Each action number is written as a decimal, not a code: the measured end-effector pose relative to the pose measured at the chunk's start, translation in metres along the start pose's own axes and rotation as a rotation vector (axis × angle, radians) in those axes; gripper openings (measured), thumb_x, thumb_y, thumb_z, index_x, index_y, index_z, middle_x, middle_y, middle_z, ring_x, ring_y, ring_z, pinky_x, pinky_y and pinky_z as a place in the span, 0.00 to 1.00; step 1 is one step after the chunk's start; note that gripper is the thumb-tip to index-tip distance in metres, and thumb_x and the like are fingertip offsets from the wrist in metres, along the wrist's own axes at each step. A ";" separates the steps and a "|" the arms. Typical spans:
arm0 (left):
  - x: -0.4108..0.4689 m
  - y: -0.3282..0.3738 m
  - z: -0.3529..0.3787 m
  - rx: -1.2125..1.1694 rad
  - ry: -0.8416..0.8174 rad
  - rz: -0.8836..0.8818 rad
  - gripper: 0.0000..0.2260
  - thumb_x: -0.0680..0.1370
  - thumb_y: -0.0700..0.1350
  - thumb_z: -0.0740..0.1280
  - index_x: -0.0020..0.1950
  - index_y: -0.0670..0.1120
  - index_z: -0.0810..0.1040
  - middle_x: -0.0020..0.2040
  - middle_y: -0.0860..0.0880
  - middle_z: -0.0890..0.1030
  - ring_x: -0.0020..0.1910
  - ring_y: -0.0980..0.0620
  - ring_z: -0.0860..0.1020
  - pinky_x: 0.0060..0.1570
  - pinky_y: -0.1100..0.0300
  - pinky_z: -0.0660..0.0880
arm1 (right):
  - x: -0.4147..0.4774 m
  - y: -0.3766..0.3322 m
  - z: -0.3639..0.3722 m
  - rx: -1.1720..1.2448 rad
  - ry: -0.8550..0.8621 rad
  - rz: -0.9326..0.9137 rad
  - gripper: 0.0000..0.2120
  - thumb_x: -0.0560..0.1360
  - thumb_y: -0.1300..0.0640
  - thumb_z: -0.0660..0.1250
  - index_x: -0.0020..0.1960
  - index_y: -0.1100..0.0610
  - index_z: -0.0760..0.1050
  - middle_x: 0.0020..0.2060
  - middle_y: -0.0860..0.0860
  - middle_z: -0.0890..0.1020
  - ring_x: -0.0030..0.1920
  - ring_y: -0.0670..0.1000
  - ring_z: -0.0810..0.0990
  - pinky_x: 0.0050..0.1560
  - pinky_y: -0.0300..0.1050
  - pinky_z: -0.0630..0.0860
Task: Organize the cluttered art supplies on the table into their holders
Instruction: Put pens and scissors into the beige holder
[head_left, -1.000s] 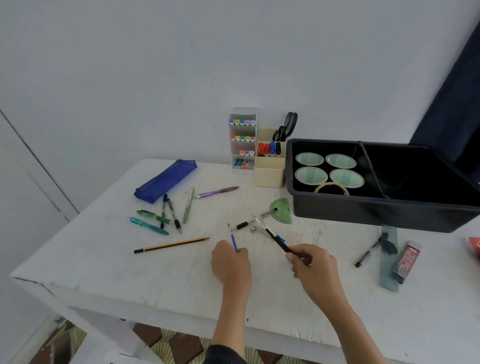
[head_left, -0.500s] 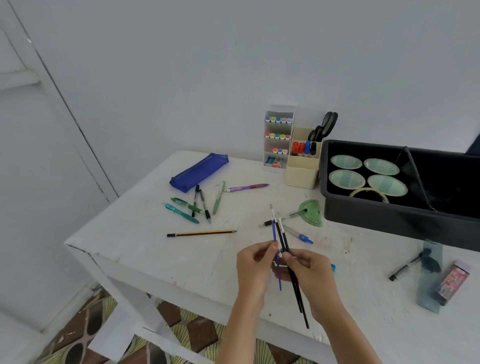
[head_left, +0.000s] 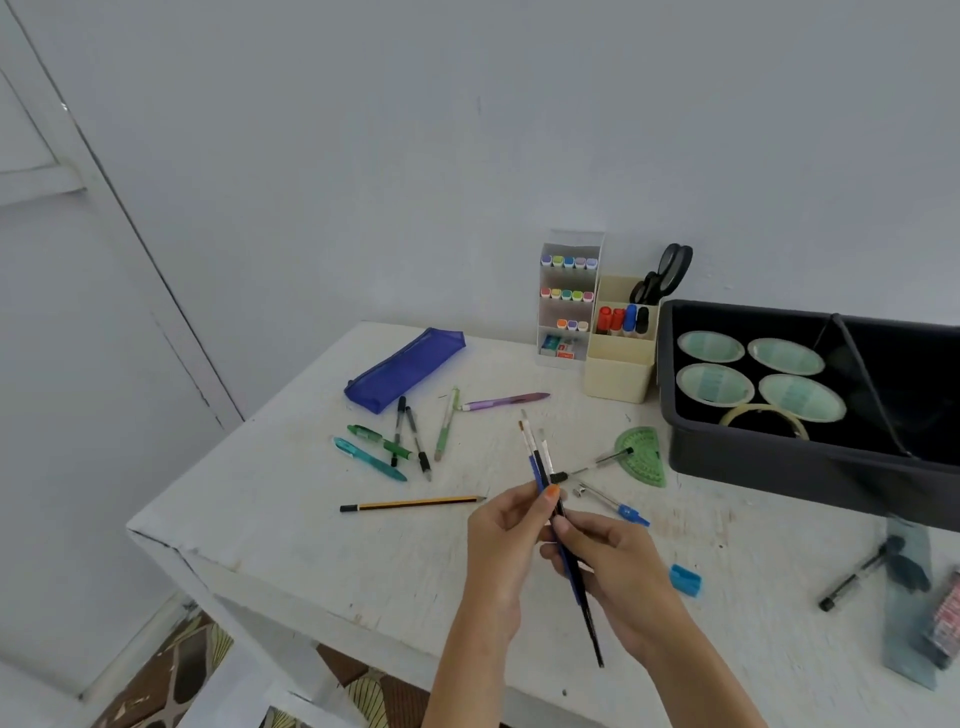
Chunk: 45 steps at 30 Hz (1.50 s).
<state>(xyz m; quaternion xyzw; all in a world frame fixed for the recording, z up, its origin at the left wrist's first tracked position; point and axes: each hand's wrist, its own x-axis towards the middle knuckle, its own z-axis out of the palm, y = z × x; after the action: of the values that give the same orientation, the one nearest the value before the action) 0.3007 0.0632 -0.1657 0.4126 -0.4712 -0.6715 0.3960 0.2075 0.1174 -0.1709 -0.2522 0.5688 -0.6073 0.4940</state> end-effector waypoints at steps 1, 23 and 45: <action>0.004 0.002 0.000 0.005 -0.017 0.012 0.06 0.75 0.42 0.69 0.50 0.42 0.82 0.45 0.47 0.85 0.42 0.52 0.82 0.41 0.62 0.78 | 0.003 -0.002 0.001 -0.014 -0.020 -0.004 0.08 0.77 0.64 0.64 0.50 0.63 0.81 0.42 0.61 0.84 0.40 0.53 0.82 0.47 0.44 0.80; 0.174 0.071 0.027 0.144 -0.224 0.063 0.09 0.79 0.43 0.62 0.54 0.47 0.81 0.50 0.51 0.83 0.50 0.56 0.81 0.54 0.58 0.76 | 0.120 -0.149 -0.013 -0.157 0.503 -0.441 0.04 0.69 0.63 0.73 0.44 0.59 0.82 0.36 0.54 0.85 0.38 0.52 0.85 0.43 0.44 0.81; 0.270 0.030 0.089 0.386 -0.372 0.120 0.15 0.79 0.37 0.61 0.65 0.48 0.71 0.62 0.50 0.75 0.60 0.52 0.74 0.61 0.60 0.70 | 0.275 -0.203 -0.035 -0.605 0.827 -0.622 0.06 0.69 0.58 0.74 0.41 0.62 0.82 0.33 0.51 0.82 0.31 0.42 0.76 0.34 0.24 0.68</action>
<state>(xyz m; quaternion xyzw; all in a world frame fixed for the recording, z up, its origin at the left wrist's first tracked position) 0.1291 -0.1653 -0.1663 0.3215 -0.6787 -0.6088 0.2557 0.0078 -0.1390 -0.0584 -0.2790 0.7610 -0.5823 -0.0630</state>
